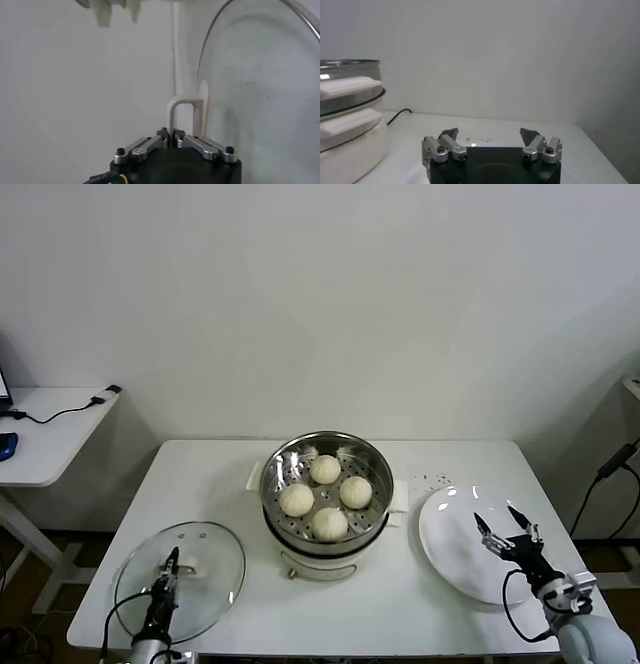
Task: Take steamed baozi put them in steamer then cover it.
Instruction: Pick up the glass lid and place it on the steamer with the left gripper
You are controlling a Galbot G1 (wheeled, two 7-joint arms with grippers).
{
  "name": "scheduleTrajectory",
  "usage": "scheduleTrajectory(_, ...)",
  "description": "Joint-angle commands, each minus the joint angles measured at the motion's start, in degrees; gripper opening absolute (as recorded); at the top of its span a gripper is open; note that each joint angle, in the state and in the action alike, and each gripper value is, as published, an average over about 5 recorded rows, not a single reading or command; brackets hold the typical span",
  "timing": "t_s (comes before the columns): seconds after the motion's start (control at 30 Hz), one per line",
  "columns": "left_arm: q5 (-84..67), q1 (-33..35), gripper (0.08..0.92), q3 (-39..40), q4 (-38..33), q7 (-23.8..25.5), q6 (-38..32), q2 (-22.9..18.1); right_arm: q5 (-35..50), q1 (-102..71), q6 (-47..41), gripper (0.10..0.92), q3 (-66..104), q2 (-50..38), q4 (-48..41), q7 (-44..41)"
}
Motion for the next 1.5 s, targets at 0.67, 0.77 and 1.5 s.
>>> scheduleTrajectory(0.67, -11.2, 8.83, 0.141, 10.39, -34.7, 10.78, 27.71, 17.51, -2.33, 4.45, 0.58, 0.823, -0.9, -1.25, -3.87, 0.15)
scheduleTrajectory(0.77, -9.38, 4.7, 0.141, 16.64, -34.66, 14.36, 33.7, 21.05, -3.03, 5.35, 0.59, 0.823, -1.5, -1.49, -4.4, 0.23)
scheduleTrajectory(1.5, 10.5, -24.71, 0.141, 48.48, -26.83, 38.36, 48.23, 9.97, -7.63, 9.08, 1.18, 0.823, -3.77, 0.08, -7.63, 0.48)
